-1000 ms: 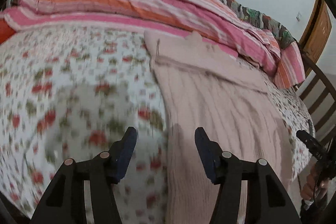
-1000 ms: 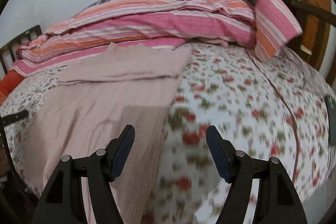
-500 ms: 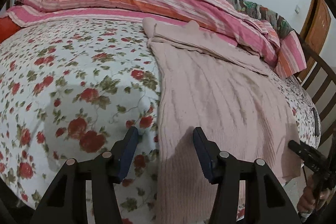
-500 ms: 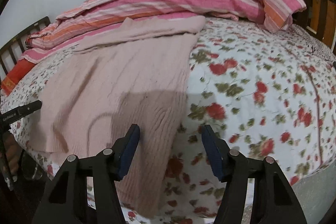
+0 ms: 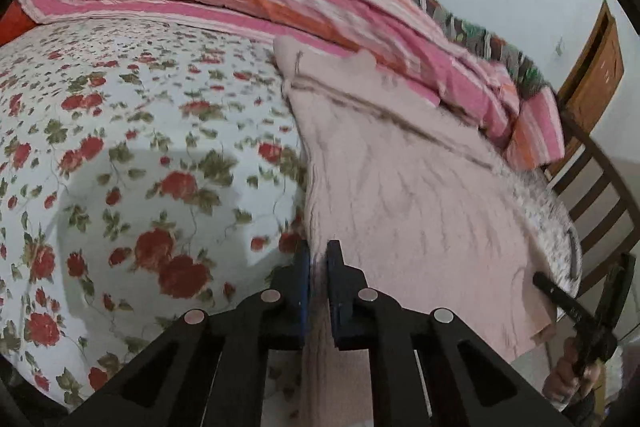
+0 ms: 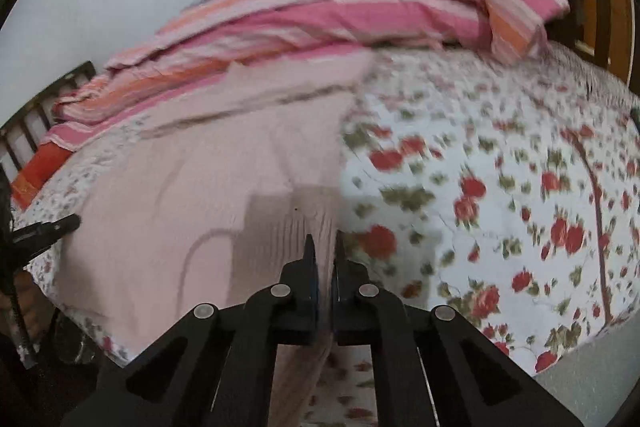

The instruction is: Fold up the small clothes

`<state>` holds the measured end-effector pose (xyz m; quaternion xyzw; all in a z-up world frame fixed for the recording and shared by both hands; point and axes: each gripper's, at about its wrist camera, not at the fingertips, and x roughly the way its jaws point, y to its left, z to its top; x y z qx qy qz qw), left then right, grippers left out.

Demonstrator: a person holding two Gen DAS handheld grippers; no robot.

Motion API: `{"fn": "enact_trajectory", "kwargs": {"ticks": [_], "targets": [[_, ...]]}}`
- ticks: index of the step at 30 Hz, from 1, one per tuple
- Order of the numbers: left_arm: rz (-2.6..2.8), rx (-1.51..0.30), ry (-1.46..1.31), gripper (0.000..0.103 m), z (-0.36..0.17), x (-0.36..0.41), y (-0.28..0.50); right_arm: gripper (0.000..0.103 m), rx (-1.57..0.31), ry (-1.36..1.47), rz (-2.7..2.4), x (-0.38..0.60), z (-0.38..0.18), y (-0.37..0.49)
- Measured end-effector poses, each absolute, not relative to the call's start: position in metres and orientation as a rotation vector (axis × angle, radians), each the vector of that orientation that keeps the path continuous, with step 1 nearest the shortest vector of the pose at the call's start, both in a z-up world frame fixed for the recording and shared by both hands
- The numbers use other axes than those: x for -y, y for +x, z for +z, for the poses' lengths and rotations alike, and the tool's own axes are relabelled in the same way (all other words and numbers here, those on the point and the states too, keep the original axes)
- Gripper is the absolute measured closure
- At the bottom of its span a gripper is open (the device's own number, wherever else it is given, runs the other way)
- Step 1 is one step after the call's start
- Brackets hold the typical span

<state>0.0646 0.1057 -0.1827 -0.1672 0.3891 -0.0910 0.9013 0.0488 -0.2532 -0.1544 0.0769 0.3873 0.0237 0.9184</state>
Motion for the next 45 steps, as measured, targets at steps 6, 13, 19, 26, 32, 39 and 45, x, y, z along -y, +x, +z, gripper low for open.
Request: {"fn": "enact_trajectory", "kwargs": {"ticks": [6,13,19,26,32,39,45], "targets": [[-0.222,-0.824,-0.335,0.087,-0.188,-0.103,0.052,0.086,-0.816,0.116,0.058,0.239,-0.160,0.045],[-0.264,-0.825,-0.328,0.077,-0.198,-0.096,0.032,0.071,-0.835,0.165,0.095,0.249,-0.171,0.030],[-0.273,-0.830,-0.354,0.074,-0.207,-0.090,0.024,0.069,-0.845,0.153,0.125,0.246,-0.179,0.018],[-0.248,-0.811,-0.353,0.073,-0.208,-0.085,0.013,0.068,-0.847,0.146,0.131,0.243,-0.180,0.017],[-0.259,-0.821,-0.403,0.093,-0.209,-0.088,0.010,0.097,-0.855,0.143,0.147,0.240,-0.182,0.015],[-0.313,-0.776,-0.509,0.096,-0.197,-0.098,-0.004,0.098,-0.797,0.145,0.118,0.235,-0.159,0.001],[-0.332,-0.721,-0.565,0.096,-0.178,-0.106,-0.008,0.098,-0.744,0.175,0.108,0.238,-0.128,-0.008]]}}
